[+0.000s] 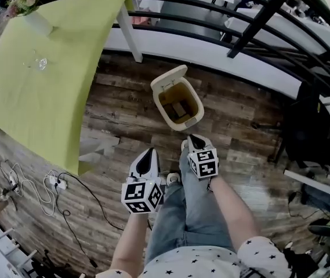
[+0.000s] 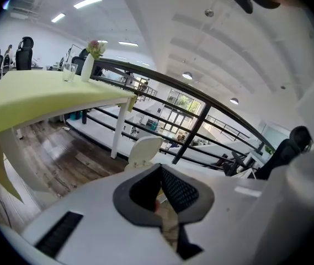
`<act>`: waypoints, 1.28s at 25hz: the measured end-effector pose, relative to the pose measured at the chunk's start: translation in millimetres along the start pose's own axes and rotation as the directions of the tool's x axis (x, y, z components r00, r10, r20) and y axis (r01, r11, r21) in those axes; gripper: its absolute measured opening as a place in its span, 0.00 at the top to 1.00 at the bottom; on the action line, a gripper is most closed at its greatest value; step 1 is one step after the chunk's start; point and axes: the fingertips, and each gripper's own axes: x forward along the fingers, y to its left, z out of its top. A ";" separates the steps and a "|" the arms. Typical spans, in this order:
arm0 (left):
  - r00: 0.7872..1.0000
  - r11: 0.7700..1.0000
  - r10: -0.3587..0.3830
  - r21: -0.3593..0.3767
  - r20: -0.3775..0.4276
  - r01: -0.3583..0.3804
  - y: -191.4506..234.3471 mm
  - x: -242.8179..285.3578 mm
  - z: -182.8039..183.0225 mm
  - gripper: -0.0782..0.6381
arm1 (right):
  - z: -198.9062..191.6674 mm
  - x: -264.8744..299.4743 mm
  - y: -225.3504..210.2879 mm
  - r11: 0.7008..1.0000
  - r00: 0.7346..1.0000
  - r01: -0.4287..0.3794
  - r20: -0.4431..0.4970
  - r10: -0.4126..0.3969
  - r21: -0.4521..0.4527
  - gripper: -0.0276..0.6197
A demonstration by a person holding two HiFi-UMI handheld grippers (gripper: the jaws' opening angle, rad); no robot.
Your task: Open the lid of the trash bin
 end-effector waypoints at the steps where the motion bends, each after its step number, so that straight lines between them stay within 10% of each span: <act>1: 1.000 1.000 -0.003 0.002 0.002 0.003 -2.2 -4.8 1.5 0.87 | 2.6 -8.7 3.9 1.000 1.000 0.002 0.011 -0.002 0.002 0.97; 32: 0.995 0.989 -0.098 0.111 0.033 0.093 -79.4 -132.1 13.3 0.87 | 47.7 -250.5 61.3 0.997 0.955 0.060 0.288 -0.073 0.054 0.97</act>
